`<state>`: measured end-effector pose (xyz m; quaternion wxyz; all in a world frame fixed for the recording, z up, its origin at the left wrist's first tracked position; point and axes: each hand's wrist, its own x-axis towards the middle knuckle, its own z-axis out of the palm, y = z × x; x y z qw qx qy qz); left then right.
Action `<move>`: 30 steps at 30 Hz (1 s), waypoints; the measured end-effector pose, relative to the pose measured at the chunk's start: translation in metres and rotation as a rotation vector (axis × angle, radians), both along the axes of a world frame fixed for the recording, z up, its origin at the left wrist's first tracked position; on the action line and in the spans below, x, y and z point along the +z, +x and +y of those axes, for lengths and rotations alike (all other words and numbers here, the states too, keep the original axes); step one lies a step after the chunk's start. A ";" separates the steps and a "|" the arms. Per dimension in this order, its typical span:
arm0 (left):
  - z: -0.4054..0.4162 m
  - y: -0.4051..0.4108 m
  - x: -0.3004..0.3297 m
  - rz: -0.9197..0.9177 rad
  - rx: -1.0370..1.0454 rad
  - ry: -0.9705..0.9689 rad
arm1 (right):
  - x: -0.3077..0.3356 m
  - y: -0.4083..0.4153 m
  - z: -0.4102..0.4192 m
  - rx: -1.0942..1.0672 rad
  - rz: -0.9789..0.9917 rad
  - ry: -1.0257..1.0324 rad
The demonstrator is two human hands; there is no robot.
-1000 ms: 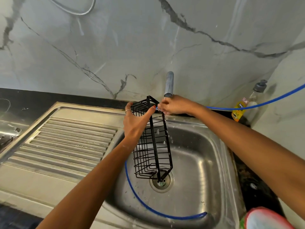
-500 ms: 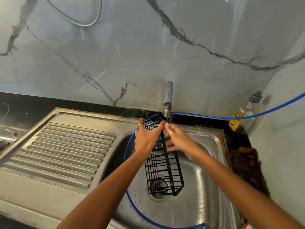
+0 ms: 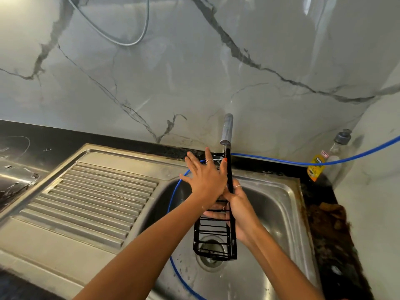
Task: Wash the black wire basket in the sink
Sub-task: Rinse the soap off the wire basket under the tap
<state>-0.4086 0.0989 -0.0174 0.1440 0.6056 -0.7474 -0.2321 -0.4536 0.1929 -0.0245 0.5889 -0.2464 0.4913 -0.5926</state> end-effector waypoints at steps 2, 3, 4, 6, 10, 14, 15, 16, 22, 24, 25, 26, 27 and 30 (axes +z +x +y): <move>-0.001 0.000 -0.003 -0.056 -0.133 -0.135 | -0.001 0.000 0.001 -0.005 -0.030 0.002; -0.002 -0.001 -0.003 -0.092 -0.197 -0.180 | -0.002 0.000 0.002 -0.002 -0.039 -0.002; -0.003 -0.002 -0.001 -0.132 -0.245 -0.212 | -0.002 -0.001 0.003 0.005 -0.049 -0.011; -0.005 -0.006 0.004 -0.203 -0.281 -0.268 | -0.001 -0.005 0.007 0.015 -0.067 -0.034; -0.013 -0.021 0.021 -0.320 -0.276 -0.353 | 0.002 -0.009 0.015 0.010 -0.111 -0.073; -0.027 -0.036 0.029 -0.370 -0.350 -0.384 | 0.000 -0.016 0.021 -0.026 -0.141 -0.090; -0.030 -0.038 0.030 -0.387 -0.386 -0.382 | -0.001 -0.017 0.022 -0.037 -0.148 -0.092; -0.033 -0.040 0.030 -0.397 -0.422 -0.374 | -0.003 -0.020 0.022 -0.047 -0.152 -0.096; -0.064 -0.029 0.016 0.147 -0.406 0.083 | -0.013 -0.026 0.025 -0.077 -0.179 -0.096; -0.061 -0.021 0.010 0.473 -0.218 0.210 | -0.016 -0.028 0.024 -0.100 -0.229 -0.101; -0.056 -0.018 0.008 0.558 -0.132 0.233 | -0.017 -0.028 0.022 -0.118 -0.257 -0.106; -0.048 -0.016 0.005 0.619 -0.073 0.243 | -0.019 -0.028 0.021 -0.137 -0.284 -0.106; -0.041 -0.015 0.003 0.672 -0.048 0.251 | -0.021 -0.026 0.020 -0.156 -0.307 -0.105; -0.029 -0.012 -0.002 0.673 -0.145 0.231 | -0.026 -0.021 0.020 -0.199 -0.361 -0.101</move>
